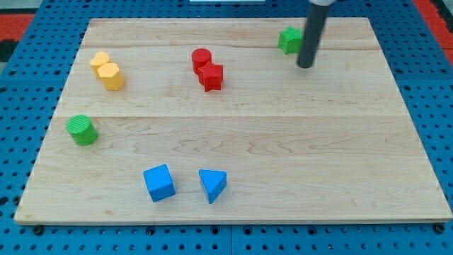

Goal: Slide the green circle to the top right

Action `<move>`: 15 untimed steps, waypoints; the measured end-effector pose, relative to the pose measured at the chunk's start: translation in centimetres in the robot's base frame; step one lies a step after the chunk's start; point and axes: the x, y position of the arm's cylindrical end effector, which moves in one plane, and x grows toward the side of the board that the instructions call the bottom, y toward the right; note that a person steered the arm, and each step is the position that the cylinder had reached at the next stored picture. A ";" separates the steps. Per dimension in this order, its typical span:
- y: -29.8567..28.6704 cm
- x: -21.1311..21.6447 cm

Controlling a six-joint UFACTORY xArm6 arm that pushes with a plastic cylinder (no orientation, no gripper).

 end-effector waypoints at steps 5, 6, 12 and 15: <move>-11.3 15.2; -19.5 19.8; -36.6 16.6; -8.7 11.8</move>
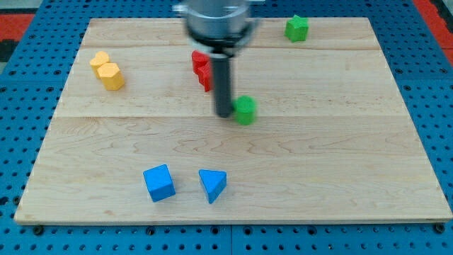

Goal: Slide the green circle to the top right

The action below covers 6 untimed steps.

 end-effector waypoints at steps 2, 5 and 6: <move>5.7 1.5; 10.6 -12.0; 10.9 -17.3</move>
